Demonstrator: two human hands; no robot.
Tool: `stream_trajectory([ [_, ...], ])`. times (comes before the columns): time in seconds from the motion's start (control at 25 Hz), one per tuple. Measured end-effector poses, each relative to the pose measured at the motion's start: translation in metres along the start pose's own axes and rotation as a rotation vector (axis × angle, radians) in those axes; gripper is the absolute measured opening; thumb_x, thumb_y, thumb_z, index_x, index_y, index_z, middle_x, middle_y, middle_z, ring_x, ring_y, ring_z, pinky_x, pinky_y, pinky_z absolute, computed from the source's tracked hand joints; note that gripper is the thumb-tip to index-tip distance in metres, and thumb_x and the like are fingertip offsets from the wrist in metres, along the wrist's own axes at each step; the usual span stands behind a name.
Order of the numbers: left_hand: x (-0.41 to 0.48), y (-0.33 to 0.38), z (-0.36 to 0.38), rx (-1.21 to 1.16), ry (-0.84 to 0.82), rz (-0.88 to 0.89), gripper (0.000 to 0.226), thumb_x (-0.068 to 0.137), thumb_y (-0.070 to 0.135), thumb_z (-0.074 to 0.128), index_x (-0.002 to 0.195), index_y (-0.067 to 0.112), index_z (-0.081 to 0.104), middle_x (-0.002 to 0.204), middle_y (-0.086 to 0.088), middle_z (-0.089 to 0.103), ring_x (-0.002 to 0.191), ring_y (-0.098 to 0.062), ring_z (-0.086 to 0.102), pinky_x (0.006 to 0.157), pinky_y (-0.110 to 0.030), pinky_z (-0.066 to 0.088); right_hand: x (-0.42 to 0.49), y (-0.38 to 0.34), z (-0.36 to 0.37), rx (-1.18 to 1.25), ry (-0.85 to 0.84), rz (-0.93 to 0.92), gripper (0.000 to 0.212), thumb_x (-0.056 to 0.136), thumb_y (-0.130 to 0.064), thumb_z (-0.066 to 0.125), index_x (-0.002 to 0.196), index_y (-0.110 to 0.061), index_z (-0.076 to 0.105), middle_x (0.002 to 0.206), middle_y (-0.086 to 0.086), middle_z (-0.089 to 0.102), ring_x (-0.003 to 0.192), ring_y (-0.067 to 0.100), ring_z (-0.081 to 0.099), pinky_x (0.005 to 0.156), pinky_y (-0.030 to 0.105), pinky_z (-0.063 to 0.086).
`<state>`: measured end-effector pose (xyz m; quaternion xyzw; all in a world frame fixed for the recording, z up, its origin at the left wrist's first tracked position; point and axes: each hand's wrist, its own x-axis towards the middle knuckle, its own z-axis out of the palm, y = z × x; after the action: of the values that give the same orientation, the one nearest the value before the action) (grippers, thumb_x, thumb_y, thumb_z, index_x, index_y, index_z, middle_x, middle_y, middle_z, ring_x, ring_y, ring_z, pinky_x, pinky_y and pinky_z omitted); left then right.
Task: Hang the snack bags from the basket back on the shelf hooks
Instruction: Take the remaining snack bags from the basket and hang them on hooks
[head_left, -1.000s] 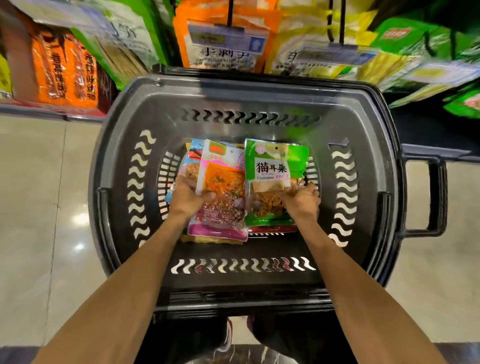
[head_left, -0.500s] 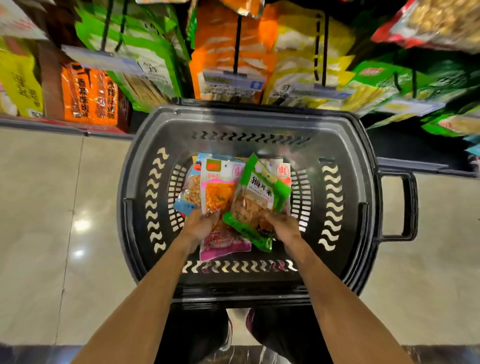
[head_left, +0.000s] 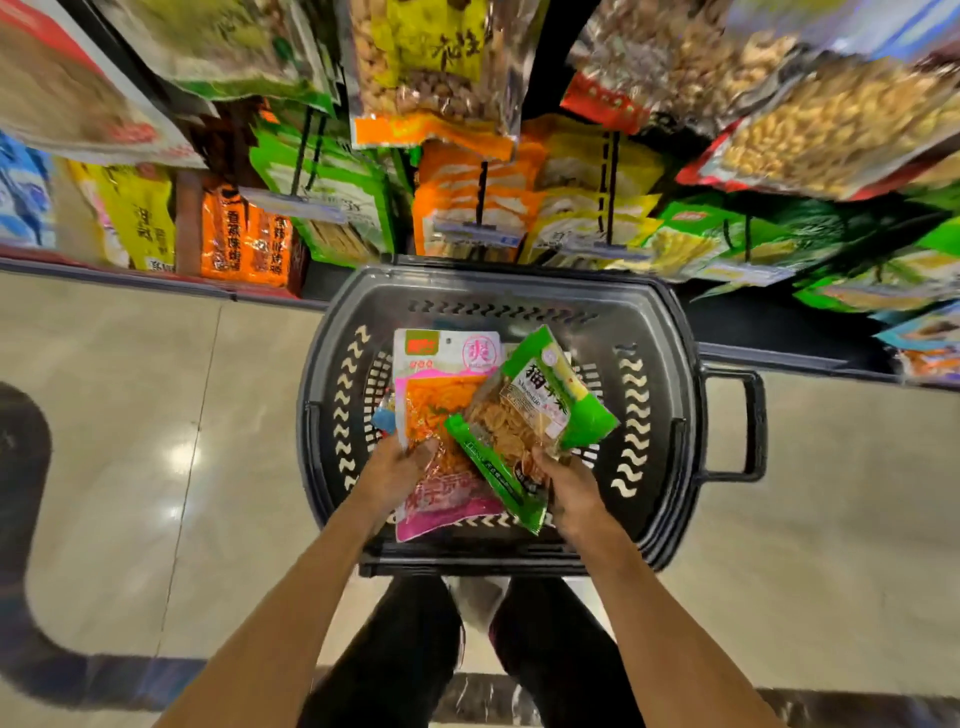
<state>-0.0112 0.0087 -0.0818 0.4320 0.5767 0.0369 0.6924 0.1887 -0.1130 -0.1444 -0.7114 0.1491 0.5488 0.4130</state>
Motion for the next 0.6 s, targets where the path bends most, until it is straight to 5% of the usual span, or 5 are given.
stream_trajectory([
  [0.08,-0.038,0.025,-0.005,0.001,0.043,0.042,0.014,0.100,0.021,0.055,0.109,0.023,0.065,0.101,0.003,0.070,0.090,-0.012,0.064,0.074,-0.020,0.053,-0.047,-0.025,-0.009,-0.060,0.014,-0.060,0.031,0.088,-0.010,0.071,0.118,-0.006,0.063,0.113,0.009,0.071,0.106,0.027,0.065,0.090,0.039,0.052],
  [0.2,-0.096,0.069,-0.012,-0.024,0.087,0.114,0.015,0.100,0.020,0.055,0.105,0.023,0.068,0.095,-0.002,0.075,0.087,-0.021,0.069,0.082,-0.043,0.057,-0.120,-0.073,-0.023,-0.139,-0.021,-0.235,0.031,0.083,-0.005,0.074,0.113,-0.003,0.063,0.095,0.000,0.075,0.087,0.016,0.070,0.068,0.026,0.051],
  [0.36,-0.181,0.139,-0.013,-0.146,0.160,0.183,0.017,0.098,0.018,0.058,0.112,0.015,0.066,0.101,-0.003,0.075,0.091,-0.022,0.073,0.082,-0.035,0.060,-0.226,-0.138,-0.037,-0.199,-0.103,-0.423,0.032,0.088,0.000,0.069,0.117,-0.012,0.061,0.098,-0.007,0.075,0.085,0.001,0.070,0.076,0.022,0.052],
  [0.48,-0.252,0.177,-0.011,-0.195,0.198,0.244,0.020,0.095,0.030,0.060,0.113,0.023,0.065,0.098,0.003,0.077,0.086,-0.018,0.075,0.067,-0.024,0.060,-0.310,-0.168,-0.057,-0.177,-0.207,-0.493,0.032,0.089,-0.007,0.069,0.119,-0.015,0.063,0.108,0.000,0.075,0.099,0.013,0.071,0.086,0.026,0.056],
  [0.6,-0.317,0.201,-0.008,-0.210,0.239,0.301,0.023,0.094,0.031,0.061,0.114,0.020,0.065,0.097,0.001,0.077,0.087,-0.020,0.075,0.072,-0.030,0.059,-0.382,-0.182,-0.079,-0.113,-0.333,-0.472,0.051,0.074,-0.031,0.082,0.120,-0.015,0.066,0.113,0.006,0.074,0.107,0.024,0.070,0.094,0.041,0.053],
])
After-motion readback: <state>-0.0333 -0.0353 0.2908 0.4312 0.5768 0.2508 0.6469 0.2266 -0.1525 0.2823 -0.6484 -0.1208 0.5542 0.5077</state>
